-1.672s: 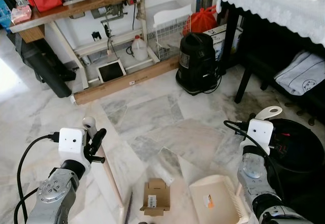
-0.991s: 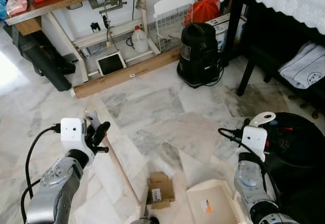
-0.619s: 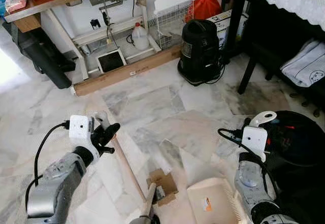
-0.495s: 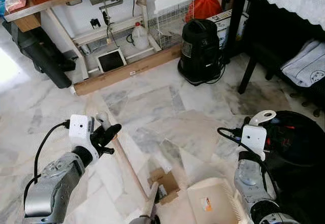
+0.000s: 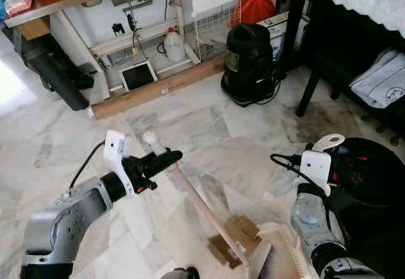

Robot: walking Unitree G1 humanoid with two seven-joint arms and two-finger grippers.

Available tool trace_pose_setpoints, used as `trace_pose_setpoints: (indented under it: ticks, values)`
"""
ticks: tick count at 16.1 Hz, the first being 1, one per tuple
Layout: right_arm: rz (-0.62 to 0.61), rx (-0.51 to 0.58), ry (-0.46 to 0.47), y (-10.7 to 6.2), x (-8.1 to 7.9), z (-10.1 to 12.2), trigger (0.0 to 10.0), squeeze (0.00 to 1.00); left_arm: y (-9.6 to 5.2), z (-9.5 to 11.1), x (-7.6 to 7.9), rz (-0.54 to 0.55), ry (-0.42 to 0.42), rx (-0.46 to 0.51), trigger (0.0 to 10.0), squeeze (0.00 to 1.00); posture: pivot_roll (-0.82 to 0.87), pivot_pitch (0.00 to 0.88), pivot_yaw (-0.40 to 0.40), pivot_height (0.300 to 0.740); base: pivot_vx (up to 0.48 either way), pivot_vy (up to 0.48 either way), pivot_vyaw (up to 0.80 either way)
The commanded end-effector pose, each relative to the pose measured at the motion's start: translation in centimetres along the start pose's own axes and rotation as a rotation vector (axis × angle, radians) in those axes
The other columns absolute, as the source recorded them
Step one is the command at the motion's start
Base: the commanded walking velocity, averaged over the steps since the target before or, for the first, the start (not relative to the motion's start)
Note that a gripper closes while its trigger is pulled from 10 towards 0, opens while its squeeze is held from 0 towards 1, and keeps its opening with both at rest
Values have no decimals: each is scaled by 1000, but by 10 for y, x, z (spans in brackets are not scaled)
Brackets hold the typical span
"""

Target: Sweep floor

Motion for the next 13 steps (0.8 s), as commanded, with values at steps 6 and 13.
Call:
trace_pose_setpoints:
  ticks: [6,13]
  values:
    - [-8,-21,-57,3,6,-5,10000,0,-6,36,-17,172,34,227,10000,0,203,78,121,740,0,0,0]
    - [37,-35,-41,-3,-1,-10,10000,0,-37,72,-32,463,308,349,10000,0,205,92,113,740,0,0,0]
Point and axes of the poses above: a point about 5 cm out from each wrist's last joint towards the gripper, its own y axis pointing out of the wrist towards the gripper, its own z axis along the axis of the wrist's last joint, x = y × z, the point moved 2 cm from there along y, pointing out of the wrist towards the gripper, and after that the axes turned 8 degrees about -y, right-handed, at the moved point
